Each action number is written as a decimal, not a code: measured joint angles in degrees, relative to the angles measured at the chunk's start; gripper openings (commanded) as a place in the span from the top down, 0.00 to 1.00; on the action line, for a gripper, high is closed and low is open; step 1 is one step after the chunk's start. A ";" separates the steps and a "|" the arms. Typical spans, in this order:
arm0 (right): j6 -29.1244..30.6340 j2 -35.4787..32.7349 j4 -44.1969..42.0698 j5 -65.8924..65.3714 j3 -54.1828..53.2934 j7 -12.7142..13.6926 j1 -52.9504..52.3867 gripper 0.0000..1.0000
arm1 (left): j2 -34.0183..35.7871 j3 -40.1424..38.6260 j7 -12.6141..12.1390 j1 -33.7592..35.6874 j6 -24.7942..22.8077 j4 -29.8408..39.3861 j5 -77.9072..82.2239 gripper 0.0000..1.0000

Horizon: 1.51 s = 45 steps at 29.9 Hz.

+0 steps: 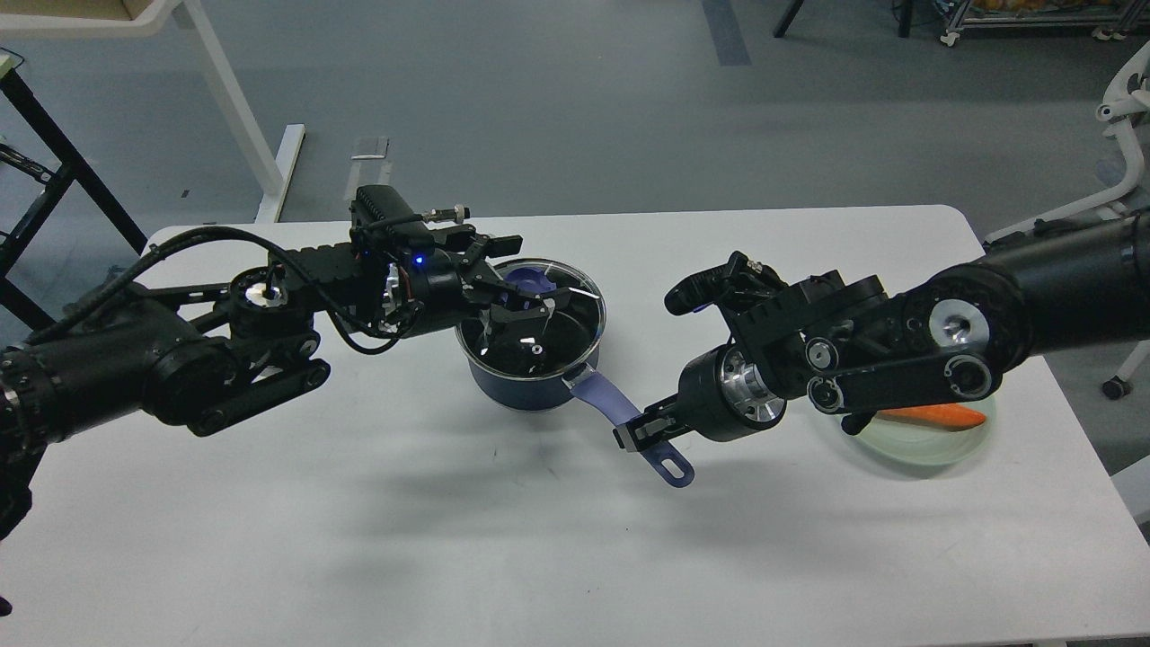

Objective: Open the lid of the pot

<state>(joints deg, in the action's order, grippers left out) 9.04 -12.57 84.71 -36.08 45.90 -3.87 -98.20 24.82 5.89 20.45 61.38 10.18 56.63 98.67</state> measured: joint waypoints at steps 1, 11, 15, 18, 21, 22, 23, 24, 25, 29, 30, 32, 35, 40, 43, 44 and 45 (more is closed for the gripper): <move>0.03 0.00 0.00 0.00 -0.01 0.00 0.00 0.82 | -0.16 0.44 -0.02 -0.21 0.43 -0.49 0.08 0.02; 0.36 0.11 -0.10 -0.04 -0.02 0.00 -0.09 0.82 | -1.59 1.14 0.37 -1.71 2.10 -4.18 0.11 0.25; 0.37 0.11 -0.13 -0.04 -0.04 0.00 -0.13 0.82 | -1.68 1.14 0.46 -2.08 2.37 -4.31 0.10 0.42; 0.37 0.07 -0.30 -0.04 -0.11 0.00 -0.13 0.82 | -1.70 1.15 0.46 -2.09 2.72 -4.38 0.03 0.58; 0.39 0.04 -0.53 -0.04 -0.17 0.00 -0.10 0.82 | -1.70 1.15 0.52 -2.09 3.42 -4.44 -0.11 0.61; 0.39 0.03 -0.58 -0.04 -0.29 0.00 -0.07 0.82 | -1.69 1.15 0.56 -2.09 3.92 -4.45 -0.17 0.61; 0.39 0.02 -0.60 -0.02 -0.45 0.01 -0.05 0.82 | -1.69 1.15 0.62 -2.09 4.40 -4.45 -0.21 0.61; 0.39 -0.01 -0.61 0.02 -0.57 0.01 -0.05 0.82 | -1.69 1.15 0.66 -2.04 4.72 -4.45 -0.29 0.61; 0.39 -0.04 -0.61 0.06 -0.63 0.01 -0.05 0.82 | -1.62 1.14 0.69 -1.92 4.88 -4.38 -0.38 0.61; 0.39 -0.73 -0.55 0.17 -0.78 0.00 -0.05 0.82 | 0.23 0.57 1.81 -1.23 5.16 -3.80 -1.43 0.61; 0.38 -1.01 -0.44 0.20 -0.79 0.01 -0.09 0.82 | 1.49 0.52 2.44 -0.92 5.17 -3.75 -2.09 0.61; 0.39 -1.61 -0.13 0.27 -0.79 0.01 -0.23 0.82 | 5.01 0.66 3.66 -0.36 5.17 -3.72 -3.35 0.61; 0.65 -2.76 0.04 0.31 -0.77 0.00 -0.29 0.82 | 10.34 1.31 4.23 -0.61 5.18 -4.32 -3.67 0.61; 1.06 -3.29 0.04 0.28 -0.71 -0.03 -0.11 0.82 | 17.61 5.02 4.54 -1.92 5.11 -7.08 -4.19 0.59; 1.07 -3.12 0.04 0.23 -0.71 -0.03 -0.07 0.82 | 18.46 6.67 4.98 -3.74 5.13 -11.63 -4.49 0.59; 1.07 -3.04 0.02 0.23 -0.71 -0.03 -0.06 0.82 | 18.49 6.92 5.28 -4.78 5.14 -13.43 -4.55 0.58; 1.07 -2.98 0.02 0.23 -0.72 -0.03 -0.06 0.82 | 18.53 6.96 5.60 -5.69 5.20 -14.88 -4.80 0.58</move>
<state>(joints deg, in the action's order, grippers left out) 10.10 -15.55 84.73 -35.85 45.18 -3.90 -98.27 43.34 12.85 26.05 55.68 15.37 41.75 93.87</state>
